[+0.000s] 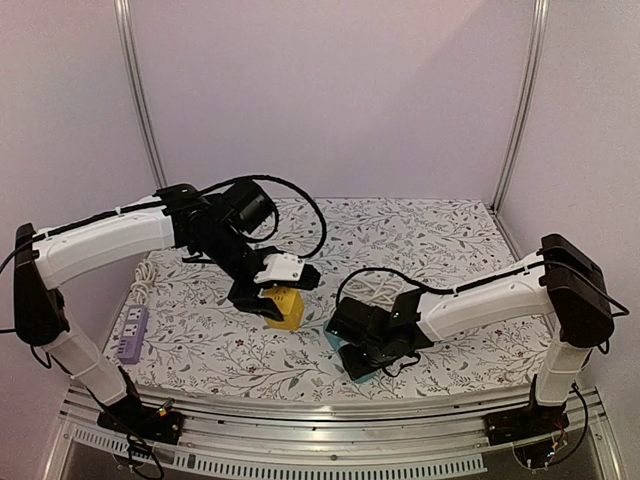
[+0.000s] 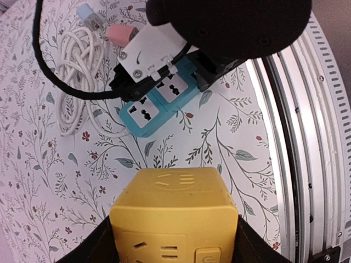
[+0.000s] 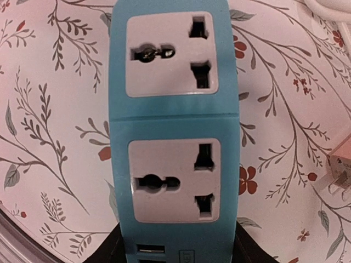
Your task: Insert the plug
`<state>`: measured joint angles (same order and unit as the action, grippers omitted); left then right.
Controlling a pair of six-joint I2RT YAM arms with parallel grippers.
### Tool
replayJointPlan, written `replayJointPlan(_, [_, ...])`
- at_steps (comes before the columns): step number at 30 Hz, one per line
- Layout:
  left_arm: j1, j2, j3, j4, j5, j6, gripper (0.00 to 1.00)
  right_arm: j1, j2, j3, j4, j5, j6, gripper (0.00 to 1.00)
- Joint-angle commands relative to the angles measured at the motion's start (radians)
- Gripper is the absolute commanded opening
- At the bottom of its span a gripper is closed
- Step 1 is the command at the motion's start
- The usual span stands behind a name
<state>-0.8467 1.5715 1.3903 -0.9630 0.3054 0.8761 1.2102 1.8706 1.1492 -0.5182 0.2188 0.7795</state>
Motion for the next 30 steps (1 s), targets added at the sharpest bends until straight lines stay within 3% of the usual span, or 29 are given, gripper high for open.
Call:
replayJointPlan(1, [0.012,-0.019,0.022,-0.009,0.051,0.004,0.00,0.002,-0.072,-0.072,0.070,0.056,-0.224,0.38])
replayJointPlan(15, [0.100,-0.168,-0.091,-0.077,0.076,0.006,0.00,0.019,0.033,0.070,0.375,-0.128,-0.807,0.39])
replayJointPlan(25, [0.091,-0.155,-0.193,0.005,0.126,-0.002,0.00,0.020,0.015,0.015,0.361,-0.114,-0.843,0.40])
replayJointPlan(30, [0.087,-0.111,-0.205,0.082,0.133,-0.008,0.00,0.021,0.018,0.052,0.265,-0.142,-0.828,0.48])
